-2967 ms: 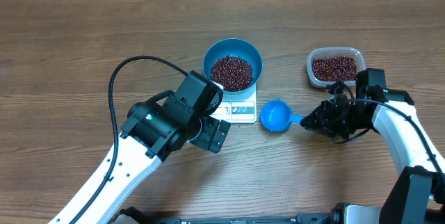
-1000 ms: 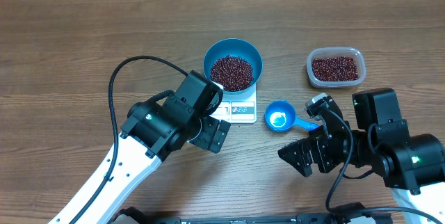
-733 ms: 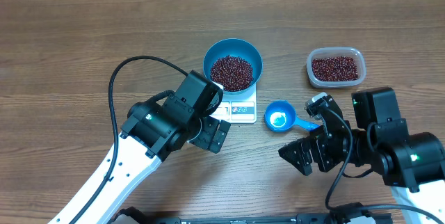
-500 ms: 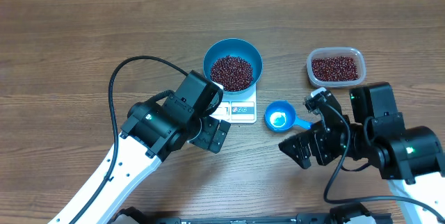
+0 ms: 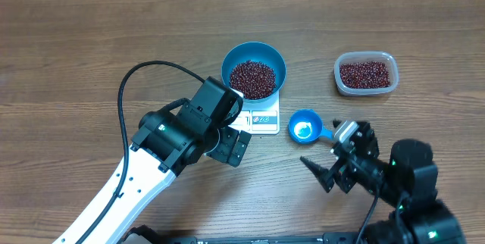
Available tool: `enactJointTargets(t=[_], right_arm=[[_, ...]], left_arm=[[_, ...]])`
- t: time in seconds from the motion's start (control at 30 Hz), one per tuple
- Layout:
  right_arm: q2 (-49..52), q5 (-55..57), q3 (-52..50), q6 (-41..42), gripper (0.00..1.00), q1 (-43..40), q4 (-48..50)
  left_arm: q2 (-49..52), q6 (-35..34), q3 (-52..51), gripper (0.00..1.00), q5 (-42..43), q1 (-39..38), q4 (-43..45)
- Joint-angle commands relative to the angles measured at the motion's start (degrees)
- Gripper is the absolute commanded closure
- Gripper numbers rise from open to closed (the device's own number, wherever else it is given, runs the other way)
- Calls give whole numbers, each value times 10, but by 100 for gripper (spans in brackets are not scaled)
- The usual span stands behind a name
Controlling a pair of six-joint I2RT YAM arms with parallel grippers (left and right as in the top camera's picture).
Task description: Scoop item into bowl and weigh 150g on scale
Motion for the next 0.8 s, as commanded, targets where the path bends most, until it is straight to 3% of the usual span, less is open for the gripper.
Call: enactJointTargets(t=[0.0, 0.23, 0.43, 0.67, 0.77], right_arm=[[-91, 1, -105, -14, 0, 13, 84], [-202, 2, -257, -14, 0, 21, 258], [-289, 2, -303, -14, 0, 21, 265], [-289, 32, -317, -10, 0, 21, 291], [-289, 72, -336, 45, 0, 21, 337]], left_arm=[[-10, -8, 4, 0, 5, 3, 1], [-10, -8, 4, 1, 5, 3, 1], [-10, -8, 4, 1, 5, 3, 1], [-10, -8, 4, 0, 5, 3, 1], [-10, -8, 4, 1, 5, 3, 1]])
